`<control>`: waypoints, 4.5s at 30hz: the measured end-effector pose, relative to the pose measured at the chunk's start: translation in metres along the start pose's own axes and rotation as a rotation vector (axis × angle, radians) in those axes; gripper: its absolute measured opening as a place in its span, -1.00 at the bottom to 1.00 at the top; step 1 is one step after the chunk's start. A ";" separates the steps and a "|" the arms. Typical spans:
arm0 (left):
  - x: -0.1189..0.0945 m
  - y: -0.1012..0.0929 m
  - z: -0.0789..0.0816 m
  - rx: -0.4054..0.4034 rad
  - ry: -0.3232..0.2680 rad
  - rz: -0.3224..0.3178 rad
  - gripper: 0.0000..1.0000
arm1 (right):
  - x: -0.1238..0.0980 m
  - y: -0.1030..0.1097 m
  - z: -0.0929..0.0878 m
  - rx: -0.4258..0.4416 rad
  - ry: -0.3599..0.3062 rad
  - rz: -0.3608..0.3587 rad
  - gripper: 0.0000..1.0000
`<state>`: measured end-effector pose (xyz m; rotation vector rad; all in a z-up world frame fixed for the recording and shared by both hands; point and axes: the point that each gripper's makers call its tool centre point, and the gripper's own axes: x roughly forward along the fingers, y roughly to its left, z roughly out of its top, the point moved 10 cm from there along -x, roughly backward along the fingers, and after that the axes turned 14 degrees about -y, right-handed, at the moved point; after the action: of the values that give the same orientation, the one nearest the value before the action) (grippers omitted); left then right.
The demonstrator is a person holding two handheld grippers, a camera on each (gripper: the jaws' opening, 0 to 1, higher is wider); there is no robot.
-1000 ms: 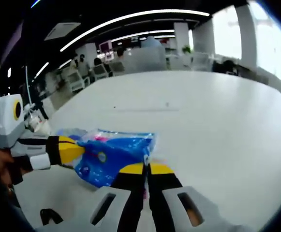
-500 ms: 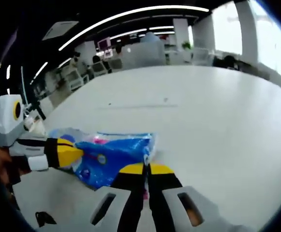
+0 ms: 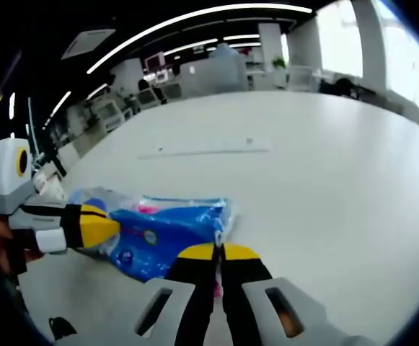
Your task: Arrange the tabletop items into an orderly group along one side of the table until the central work area is clear of visible clutter.
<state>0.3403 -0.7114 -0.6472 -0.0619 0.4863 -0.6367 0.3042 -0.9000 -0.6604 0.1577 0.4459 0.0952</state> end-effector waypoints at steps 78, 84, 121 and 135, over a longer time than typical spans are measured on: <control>-0.081 -0.017 -0.030 0.000 -0.098 -0.090 -0.14 | -0.096 0.018 -0.042 0.023 -0.076 0.017 -0.13; -0.091 -0.019 -0.031 -0.008 -0.135 -0.123 0.04 | -0.106 0.029 -0.049 -0.008 -0.068 0.050 0.05; -0.198 -0.011 -0.074 0.002 -0.153 -0.073 0.43 | -0.161 0.101 -0.079 -0.085 -0.062 0.270 0.59; -0.223 -0.017 -0.091 0.102 -0.110 -0.091 0.50 | -0.183 0.120 -0.100 -0.099 -0.036 0.289 0.57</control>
<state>0.1340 -0.5867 -0.6316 -0.0225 0.3453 -0.7418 0.0893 -0.7921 -0.6512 0.1255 0.3798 0.3974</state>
